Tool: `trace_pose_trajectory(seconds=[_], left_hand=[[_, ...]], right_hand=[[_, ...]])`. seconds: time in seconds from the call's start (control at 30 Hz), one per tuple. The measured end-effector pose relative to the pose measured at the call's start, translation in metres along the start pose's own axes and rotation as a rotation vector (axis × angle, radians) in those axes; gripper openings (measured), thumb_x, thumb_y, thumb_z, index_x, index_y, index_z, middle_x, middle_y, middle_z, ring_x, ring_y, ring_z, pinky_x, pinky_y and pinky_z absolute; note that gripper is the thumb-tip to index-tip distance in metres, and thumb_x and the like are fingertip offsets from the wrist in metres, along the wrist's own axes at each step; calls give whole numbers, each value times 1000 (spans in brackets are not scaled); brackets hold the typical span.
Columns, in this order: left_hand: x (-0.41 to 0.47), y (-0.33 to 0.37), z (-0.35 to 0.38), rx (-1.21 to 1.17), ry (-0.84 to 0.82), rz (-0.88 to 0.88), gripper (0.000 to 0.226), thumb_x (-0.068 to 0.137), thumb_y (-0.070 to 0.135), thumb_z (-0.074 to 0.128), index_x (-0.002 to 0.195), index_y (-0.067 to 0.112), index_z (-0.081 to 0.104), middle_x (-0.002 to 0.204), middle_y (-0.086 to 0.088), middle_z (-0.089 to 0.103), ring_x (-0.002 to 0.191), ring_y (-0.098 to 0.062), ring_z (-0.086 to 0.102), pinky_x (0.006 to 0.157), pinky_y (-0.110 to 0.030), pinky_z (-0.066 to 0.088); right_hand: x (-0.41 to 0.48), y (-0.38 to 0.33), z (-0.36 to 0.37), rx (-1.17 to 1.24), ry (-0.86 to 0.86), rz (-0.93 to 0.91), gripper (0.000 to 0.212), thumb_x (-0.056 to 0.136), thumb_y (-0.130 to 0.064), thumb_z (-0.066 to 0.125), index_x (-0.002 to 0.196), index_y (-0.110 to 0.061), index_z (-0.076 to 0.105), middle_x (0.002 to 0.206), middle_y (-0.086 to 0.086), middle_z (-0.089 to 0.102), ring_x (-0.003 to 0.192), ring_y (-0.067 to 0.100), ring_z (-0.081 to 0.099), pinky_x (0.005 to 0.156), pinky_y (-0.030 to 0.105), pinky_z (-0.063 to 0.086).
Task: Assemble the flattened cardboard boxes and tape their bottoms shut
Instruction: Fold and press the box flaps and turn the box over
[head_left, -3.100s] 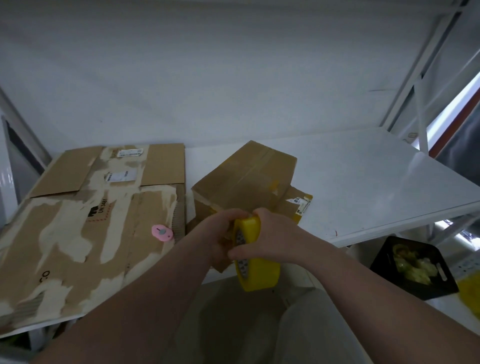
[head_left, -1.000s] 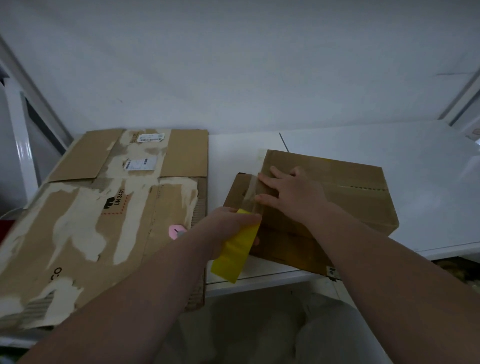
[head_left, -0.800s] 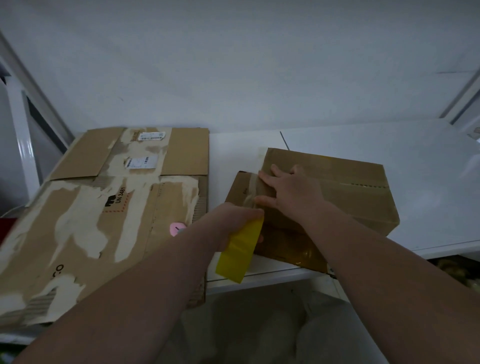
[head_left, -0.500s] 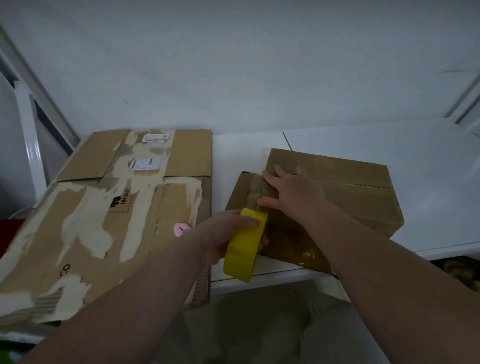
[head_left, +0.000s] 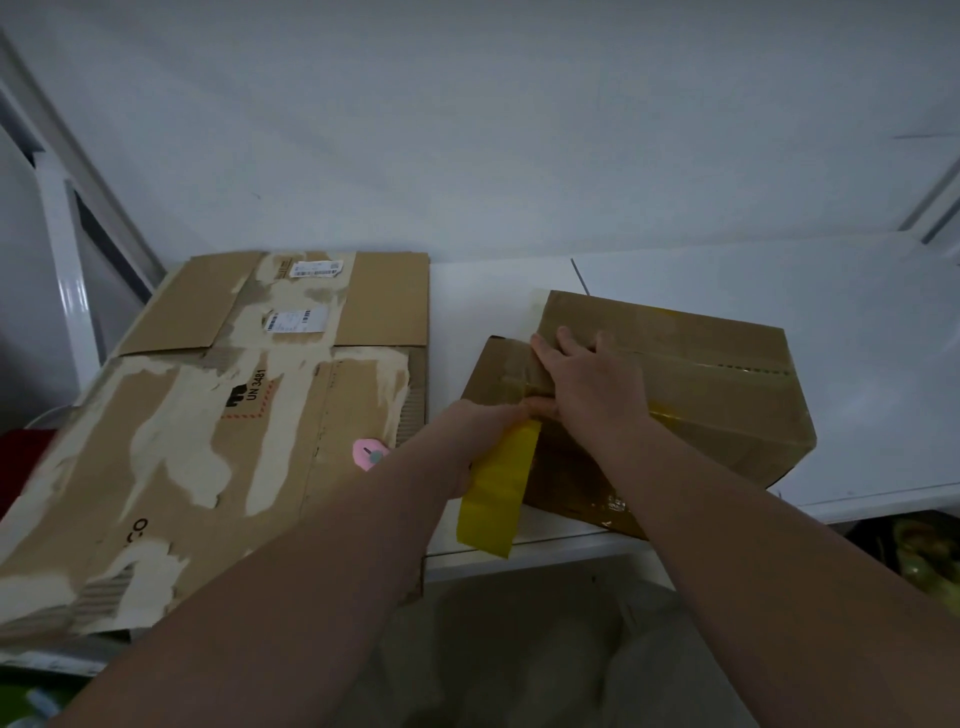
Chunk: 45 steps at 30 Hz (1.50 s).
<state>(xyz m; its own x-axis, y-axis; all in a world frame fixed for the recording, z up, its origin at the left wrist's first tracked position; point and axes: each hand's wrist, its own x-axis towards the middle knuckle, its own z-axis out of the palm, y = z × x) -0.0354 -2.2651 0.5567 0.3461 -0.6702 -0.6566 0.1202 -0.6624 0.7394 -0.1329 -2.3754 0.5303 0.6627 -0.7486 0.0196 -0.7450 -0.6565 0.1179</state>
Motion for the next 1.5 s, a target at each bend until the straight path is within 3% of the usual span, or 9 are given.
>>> trace_pose_trajectory(seconds=[0.1,0.23,0.4,0.6,0.73,0.9,1.1,1.23,1.5], left_hand=[[10,-6,-17,454,187,150,43,98,43,43,122,9,51,109,-15,57,96,-28,57,83,-37,48],[22,-21,-55,707,483,280,38,100,30,38,106,2,63,102,-15,63,86,-25,56,74,-30,42],[48,-56,-84,1131,457,136,15,81,22,57,94,19,62,107,-8,55,100,-28,55,76,-36,48],[39,-50,-77,805,540,273,16,91,11,49,102,14,60,100,-9,64,83,-23,56,67,-29,41],[14,-10,-63,410,532,592,23,94,14,53,117,12,55,99,-4,64,88,-20,62,72,-29,49],[6,22,-34,43,278,655,33,78,15,77,103,13,55,87,-2,62,75,-16,66,69,-32,60],[21,29,-9,212,355,624,24,75,28,78,85,12,65,74,-4,68,66,-17,68,58,-29,55],[23,26,-3,291,281,534,17,74,26,78,79,18,64,71,-2,67,69,-18,67,59,-29,52],[34,20,-2,202,206,475,25,80,22,70,102,15,62,94,-10,68,83,-22,68,65,-30,54]], right_hand=[[-1,-2,0,15,-6,13,81,86,-63,49,151,-31,12,156,2,22,134,35,28,89,44,44],[-3,-2,-1,43,-25,25,81,87,-62,48,151,-32,8,158,2,16,138,36,24,95,46,43],[-7,-4,0,109,-34,50,80,89,-58,49,152,-33,6,160,1,10,140,36,21,103,50,35],[-11,0,-5,261,-65,77,73,90,-54,51,150,-39,13,160,-5,9,142,32,15,109,53,24],[-11,11,-15,809,-70,183,55,91,-42,57,142,-44,36,152,-9,30,140,25,23,111,51,26],[-18,20,-25,1497,-74,247,36,93,-28,60,128,-37,56,116,-11,57,106,6,51,76,15,38],[-22,18,-23,1392,-110,3,52,80,-21,76,123,-44,56,109,-23,61,107,0,55,89,21,43],[-21,10,-12,1034,5,-66,47,80,-34,74,121,-51,57,111,-24,63,111,6,53,111,51,26],[-20,7,-6,801,101,-141,37,86,-40,66,122,-38,62,105,-12,68,109,17,54,104,57,25]])
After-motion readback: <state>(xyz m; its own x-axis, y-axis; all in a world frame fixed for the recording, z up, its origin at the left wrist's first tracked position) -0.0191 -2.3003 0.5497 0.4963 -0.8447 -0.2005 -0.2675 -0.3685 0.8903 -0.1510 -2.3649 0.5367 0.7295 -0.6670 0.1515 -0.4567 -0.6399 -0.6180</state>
